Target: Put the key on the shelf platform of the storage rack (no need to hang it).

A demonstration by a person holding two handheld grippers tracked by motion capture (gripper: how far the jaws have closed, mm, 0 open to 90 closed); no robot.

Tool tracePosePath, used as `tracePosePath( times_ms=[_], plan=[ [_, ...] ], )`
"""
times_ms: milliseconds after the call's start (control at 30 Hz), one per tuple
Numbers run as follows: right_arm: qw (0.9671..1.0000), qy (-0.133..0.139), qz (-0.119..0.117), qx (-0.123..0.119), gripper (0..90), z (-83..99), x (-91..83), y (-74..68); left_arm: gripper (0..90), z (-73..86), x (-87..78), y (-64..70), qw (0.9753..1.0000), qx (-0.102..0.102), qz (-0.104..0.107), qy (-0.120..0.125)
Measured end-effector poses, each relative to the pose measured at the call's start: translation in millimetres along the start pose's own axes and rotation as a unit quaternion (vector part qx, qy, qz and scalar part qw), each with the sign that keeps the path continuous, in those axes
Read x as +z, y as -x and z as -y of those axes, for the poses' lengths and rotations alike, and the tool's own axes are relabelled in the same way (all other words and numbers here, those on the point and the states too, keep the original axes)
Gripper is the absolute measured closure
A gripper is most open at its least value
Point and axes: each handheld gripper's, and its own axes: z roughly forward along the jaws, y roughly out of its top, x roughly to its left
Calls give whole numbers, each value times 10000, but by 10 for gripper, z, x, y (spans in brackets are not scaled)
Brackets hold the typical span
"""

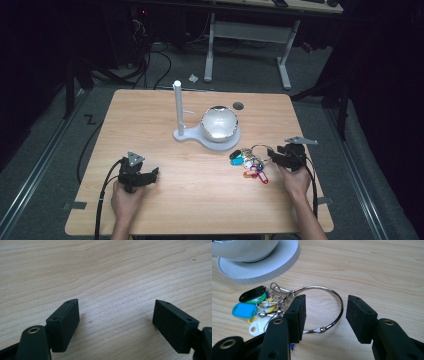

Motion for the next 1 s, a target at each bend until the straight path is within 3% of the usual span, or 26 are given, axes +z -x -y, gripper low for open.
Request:
tracePosePath(
  times_ms=[433,1000],
  plan=[
    [9995,-275,126,97,543,-146,219,89,220,0,0,0,10000,0,1,0],
    [9974,-637,161,290,643,-90,422,182,220,0,0,0,10000,0,0,0]
  ],
)
